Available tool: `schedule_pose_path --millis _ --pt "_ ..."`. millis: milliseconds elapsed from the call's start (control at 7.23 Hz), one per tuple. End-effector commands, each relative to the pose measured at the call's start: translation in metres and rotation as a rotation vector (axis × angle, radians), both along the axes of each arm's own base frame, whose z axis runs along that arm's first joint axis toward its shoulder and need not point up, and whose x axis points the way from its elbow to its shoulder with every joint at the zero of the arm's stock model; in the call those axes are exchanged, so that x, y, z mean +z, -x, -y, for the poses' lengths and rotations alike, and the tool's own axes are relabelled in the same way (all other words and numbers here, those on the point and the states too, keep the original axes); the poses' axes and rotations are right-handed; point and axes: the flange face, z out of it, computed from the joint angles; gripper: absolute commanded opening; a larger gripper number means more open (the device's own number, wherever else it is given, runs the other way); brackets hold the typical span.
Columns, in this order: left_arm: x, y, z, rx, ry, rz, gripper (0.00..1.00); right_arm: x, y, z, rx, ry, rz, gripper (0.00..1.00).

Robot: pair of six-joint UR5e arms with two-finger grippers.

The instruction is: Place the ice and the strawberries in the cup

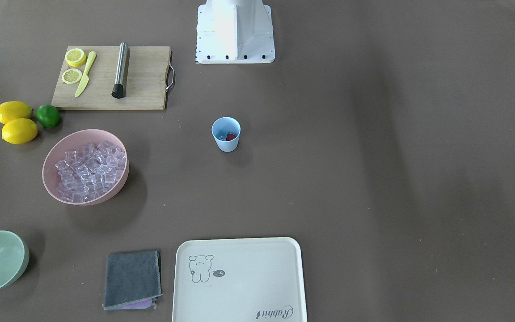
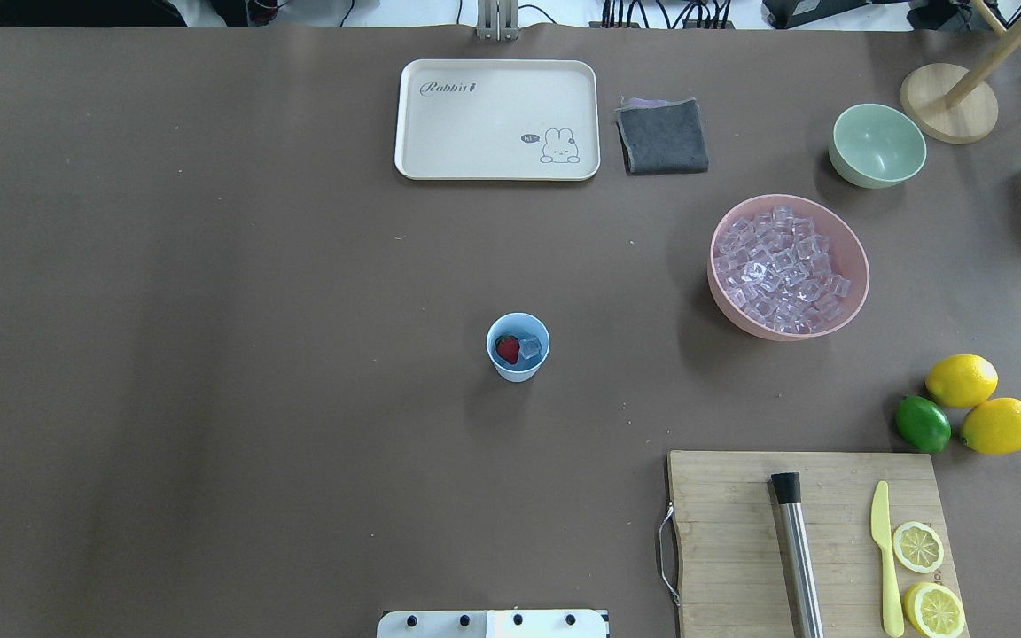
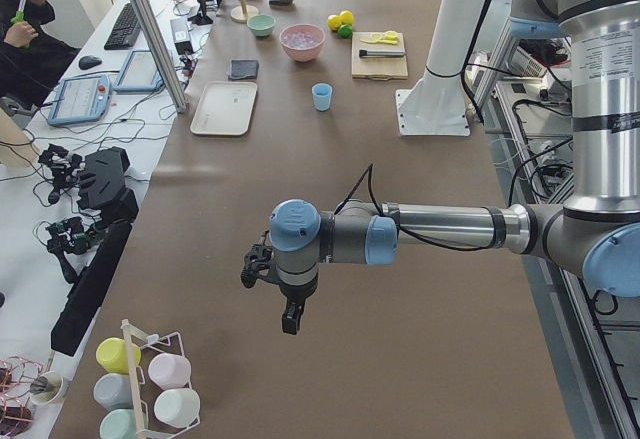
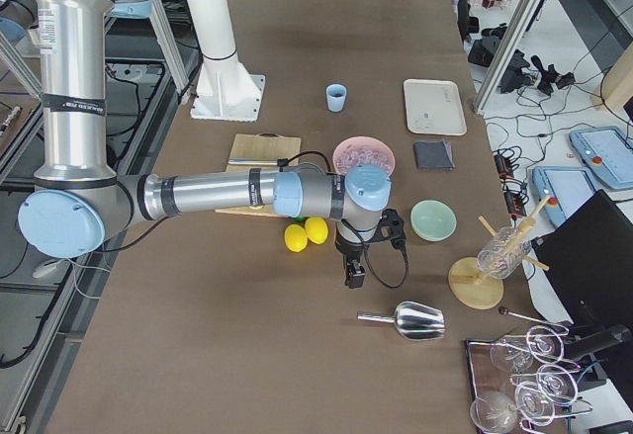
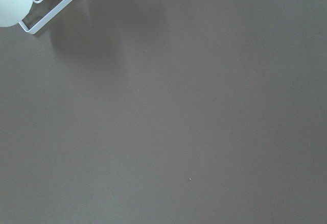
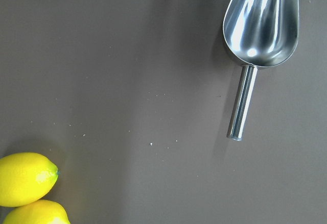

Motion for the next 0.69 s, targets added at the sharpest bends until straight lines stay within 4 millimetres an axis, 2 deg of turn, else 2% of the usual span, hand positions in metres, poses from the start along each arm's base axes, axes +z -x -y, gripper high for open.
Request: schedule_pose_path --millis 0,554 --pt "-0.0066 0.0001 0.0018 -0.001 -0.014 0.0 0.98 0.0006 0.0 -0.0008 0.0 0.002 0.001 1.0" --pt "-0.0054 0.0 -0.0003 -0.001 -0.011 0.0 0.98 -0.0009 0.0 -0.0007 0.0 -0.001 0.001 1.0"
